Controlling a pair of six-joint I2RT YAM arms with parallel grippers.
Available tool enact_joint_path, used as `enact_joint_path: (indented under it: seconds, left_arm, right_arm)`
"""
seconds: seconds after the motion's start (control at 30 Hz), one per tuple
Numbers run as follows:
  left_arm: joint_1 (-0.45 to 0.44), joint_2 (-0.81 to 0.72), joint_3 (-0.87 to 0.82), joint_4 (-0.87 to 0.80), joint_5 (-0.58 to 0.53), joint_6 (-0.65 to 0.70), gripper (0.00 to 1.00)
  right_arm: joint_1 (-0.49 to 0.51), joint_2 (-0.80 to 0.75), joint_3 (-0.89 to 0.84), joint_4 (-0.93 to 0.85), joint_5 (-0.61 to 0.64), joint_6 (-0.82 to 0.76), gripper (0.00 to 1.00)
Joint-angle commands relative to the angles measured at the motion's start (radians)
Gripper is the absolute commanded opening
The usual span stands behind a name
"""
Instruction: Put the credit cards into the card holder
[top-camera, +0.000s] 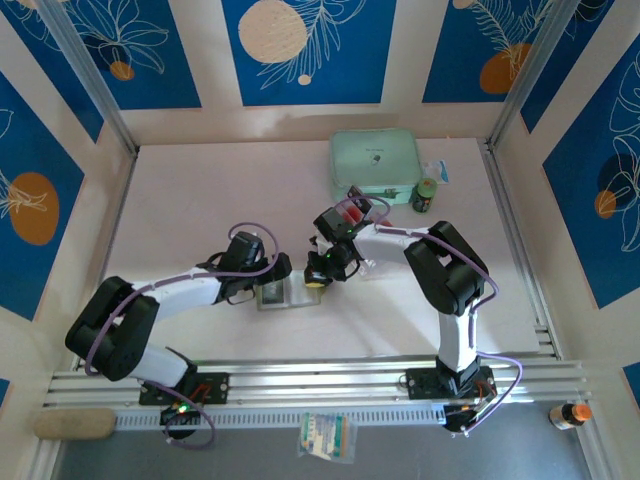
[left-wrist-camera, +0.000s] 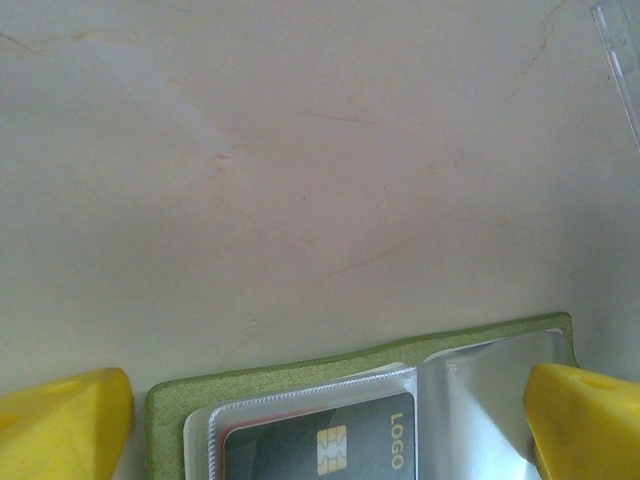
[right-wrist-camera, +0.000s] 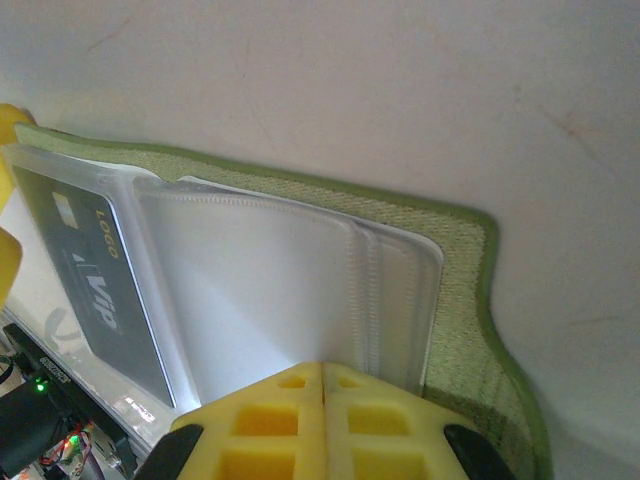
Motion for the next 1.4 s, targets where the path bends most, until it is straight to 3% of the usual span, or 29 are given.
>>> enact_joint_path:
  seconds: [0.0,0.53,0.9,1.37]
  left_arm:
    - [-0.002,-0.003,0.0,0.054,0.088,-0.003,1.0]
    - [-0.004,-0.158,-0.007,0.111,0.147,-0.062,1.0]
    - [-0.047,-0.122,-0.016,0.244,0.184,-0.15,1.0]
    - [-0.077,-0.122,-0.001,0.225,0.164,-0.163,1.0]
  right_arm:
    - [-0.001,0.076,-0.051,-0.052,0.093,0.011,0.0]
    - [0.0,0.083,-0.052,-0.048,0.087,0.008,0.0]
    - [-0.002,0.084,-0.034,-0.052,0.068,0.005,0.0]
    - [-0.051,-0.15,0.018,-0.129,0.093,-0.035,0.0]
